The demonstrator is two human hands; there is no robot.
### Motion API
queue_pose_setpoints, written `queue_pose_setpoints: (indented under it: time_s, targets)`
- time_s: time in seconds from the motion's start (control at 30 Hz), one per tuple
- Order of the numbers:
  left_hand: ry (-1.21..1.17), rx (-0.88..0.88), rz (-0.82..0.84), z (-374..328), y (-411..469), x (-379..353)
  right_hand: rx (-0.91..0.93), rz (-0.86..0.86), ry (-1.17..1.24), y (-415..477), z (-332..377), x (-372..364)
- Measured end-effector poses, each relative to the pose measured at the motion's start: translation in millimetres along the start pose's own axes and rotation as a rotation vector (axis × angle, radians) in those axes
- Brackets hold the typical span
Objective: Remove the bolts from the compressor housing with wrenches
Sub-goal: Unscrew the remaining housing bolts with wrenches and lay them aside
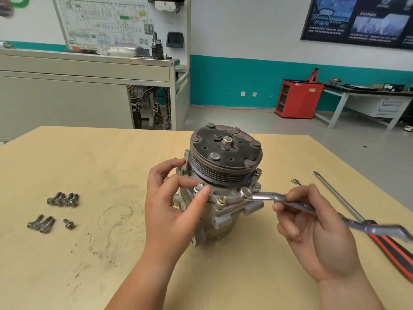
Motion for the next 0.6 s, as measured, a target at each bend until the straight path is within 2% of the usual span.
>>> queue_pose_setpoints:
  time_s: [0.2,0.4,0.6]
  targets:
    - [0.057,0.004,-0.048,-1,3,4,0.167,-0.094,-0.188,-20,-11,-26]
    - [0.061,0.008,0.038,-1,6,1,0.215,-0.161,-0.381,-15,2,-37]
    - [0.024,-0.043,0.082,-6,3,2,0.209,-0.159,-0.424,-12,11,-40]
Point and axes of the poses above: each hand's wrist, its own y-axis towards the middle knuckle, its own x-axis out of the back of the hand, z = x × y, the point moved 8 cm from there along y, towards the middle knuckle, and after that the axes turned 14 degrees about -x, right-handed, at the moved point
